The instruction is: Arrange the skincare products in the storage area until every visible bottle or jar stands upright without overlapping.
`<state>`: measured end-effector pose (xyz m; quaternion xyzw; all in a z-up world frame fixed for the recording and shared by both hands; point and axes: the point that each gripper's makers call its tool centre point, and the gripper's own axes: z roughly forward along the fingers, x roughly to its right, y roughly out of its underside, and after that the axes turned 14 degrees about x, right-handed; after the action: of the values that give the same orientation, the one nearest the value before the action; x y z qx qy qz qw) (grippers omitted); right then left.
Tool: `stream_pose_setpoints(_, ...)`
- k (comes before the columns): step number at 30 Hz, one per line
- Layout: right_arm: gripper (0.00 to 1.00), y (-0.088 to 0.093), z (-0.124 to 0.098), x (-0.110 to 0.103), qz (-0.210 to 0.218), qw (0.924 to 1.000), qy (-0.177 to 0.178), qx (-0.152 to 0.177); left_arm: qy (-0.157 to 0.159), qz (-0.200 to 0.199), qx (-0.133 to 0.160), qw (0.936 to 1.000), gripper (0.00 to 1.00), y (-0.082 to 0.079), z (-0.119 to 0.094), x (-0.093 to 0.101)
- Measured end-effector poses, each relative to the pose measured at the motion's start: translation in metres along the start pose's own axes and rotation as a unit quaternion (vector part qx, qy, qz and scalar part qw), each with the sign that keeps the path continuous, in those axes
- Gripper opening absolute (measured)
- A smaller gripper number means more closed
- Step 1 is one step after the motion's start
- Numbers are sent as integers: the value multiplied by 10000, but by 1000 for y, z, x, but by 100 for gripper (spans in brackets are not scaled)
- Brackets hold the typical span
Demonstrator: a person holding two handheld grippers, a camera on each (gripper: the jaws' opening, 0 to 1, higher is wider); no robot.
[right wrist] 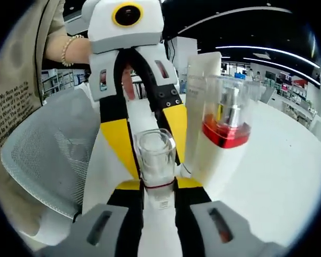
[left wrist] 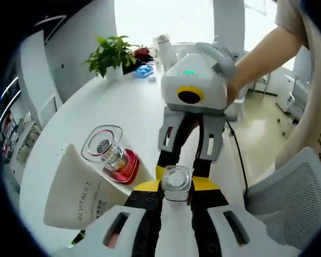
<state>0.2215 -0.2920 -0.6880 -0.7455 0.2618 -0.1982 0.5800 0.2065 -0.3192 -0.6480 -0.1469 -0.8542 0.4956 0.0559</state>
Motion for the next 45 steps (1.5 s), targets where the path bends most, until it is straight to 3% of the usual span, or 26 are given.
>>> stream_pose_setpoints(18, 21, 0, -1, 9, -148, 9996, 194, -118, 12, 89, -21, 10000, 17, -1, -1, -7)
stream_pose_setpoints(37, 24, 9, -2, 11, 77, 9993, 337, -145, -101, 62, -49, 9999, 21, 3, -16, -8)
stream_pose_setpoints(45, 28, 13, -9, 13, 237, 9977, 580, -264, -205, -32, -83, 9998, 26, 9, -25, -6)
